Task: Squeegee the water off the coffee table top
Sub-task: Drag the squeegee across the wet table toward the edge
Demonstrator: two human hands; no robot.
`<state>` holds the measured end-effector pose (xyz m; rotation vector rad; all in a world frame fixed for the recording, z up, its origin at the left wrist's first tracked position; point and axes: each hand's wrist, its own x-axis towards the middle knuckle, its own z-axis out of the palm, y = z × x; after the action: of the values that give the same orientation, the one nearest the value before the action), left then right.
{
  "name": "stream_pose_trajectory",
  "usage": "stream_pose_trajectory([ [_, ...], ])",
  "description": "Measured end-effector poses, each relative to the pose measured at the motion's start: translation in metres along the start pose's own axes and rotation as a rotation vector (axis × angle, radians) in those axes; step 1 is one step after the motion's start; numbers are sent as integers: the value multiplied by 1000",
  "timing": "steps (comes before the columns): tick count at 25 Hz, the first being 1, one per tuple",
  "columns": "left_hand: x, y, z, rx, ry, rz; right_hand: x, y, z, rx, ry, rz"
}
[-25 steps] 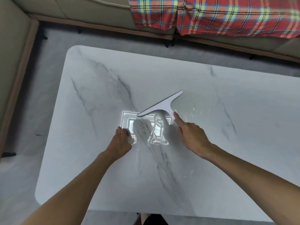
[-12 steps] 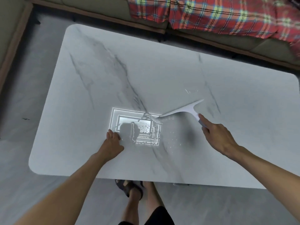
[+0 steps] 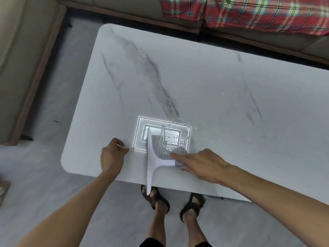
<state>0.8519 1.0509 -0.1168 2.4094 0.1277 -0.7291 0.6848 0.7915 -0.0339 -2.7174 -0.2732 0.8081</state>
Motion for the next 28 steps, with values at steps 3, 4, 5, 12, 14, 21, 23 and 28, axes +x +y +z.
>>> stream_pose_trajectory([
  [3,2,-26,-17,90,85,-72,65,-50,15,-84,-74,-208],
  [4,3,-34,-21,131,100,-87,83,-59,17,-107,-68,-221],
  [5,5,-42,-23,161,101,-98,98,-66,17,-117,-44,-217],
  [12,-4,-42,1,185,-144,-88,91,-1,5,-36,81,43],
  [14,-10,-30,16,215,-225,-31,57,30,7,12,92,190],
  [21,-23,4,67,433,-418,71,-84,108,37,10,97,555],
  [23,-22,6,71,465,-420,66,-107,114,41,-6,110,609],
  [28,-27,12,68,383,-203,29,-108,90,32,-23,146,528],
])
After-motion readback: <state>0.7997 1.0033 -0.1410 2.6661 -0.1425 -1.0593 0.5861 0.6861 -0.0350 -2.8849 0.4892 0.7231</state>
